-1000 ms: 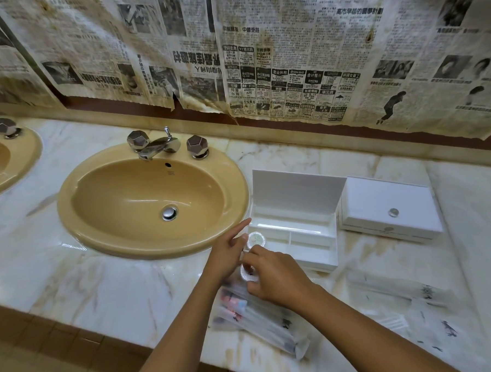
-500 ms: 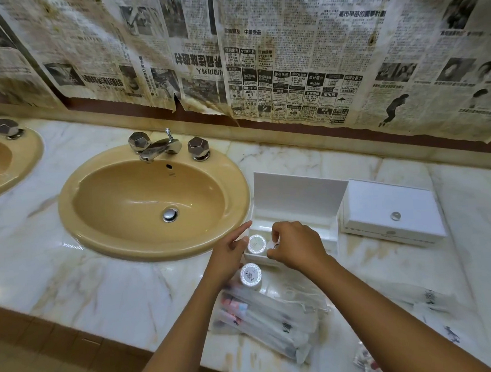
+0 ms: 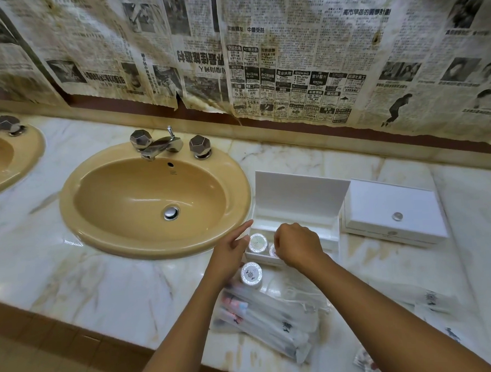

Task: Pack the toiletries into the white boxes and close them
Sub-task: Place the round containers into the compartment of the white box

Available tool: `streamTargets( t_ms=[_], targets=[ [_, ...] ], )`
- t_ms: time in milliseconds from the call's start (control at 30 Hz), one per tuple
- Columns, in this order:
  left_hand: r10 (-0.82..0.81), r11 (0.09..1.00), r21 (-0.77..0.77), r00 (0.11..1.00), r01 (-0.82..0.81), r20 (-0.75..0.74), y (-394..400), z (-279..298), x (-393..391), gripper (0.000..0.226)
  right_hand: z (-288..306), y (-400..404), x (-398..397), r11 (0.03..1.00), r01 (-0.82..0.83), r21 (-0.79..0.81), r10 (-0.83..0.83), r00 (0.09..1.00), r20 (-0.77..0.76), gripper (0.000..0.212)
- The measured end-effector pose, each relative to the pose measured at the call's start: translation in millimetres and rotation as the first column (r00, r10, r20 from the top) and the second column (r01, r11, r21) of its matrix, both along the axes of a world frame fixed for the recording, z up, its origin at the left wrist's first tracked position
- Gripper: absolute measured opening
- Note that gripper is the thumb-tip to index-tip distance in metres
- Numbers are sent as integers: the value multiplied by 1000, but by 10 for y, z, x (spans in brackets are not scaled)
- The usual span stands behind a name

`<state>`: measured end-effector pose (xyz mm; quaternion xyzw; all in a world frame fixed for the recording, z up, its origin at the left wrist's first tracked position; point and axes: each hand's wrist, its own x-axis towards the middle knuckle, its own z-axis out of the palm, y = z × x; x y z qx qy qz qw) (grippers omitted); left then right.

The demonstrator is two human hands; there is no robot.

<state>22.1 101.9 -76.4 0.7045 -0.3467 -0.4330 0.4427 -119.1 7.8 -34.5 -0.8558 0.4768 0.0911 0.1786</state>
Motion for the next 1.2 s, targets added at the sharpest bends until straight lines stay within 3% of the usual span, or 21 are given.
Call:
streamTargets(
  t_ms=[233,367,467,733,1200],
  targets=[
    [-6,1000,-9,1000,6,9,8,17,3,37,57,10,-35,996,-51,71,50,999,21,21],
    [-2,1000,-2,1000,2,-9,11,60,5,37,248,167,-92,998,-53,-26,58,973,222,24],
    [1,1000,12,999,0,-43,1,88,19,38,350,343,-101,983,-186,4,175,934,312,21],
    [-5,1000,-20,997,3,-76,5,133,6,37,152,557,-37,918,-393,62,361,888,285,16],
    [-28,999,-27,999,27,-39,17,124,17,36,63,587,12,902,-432,2,419,876,238,10]
  ],
)
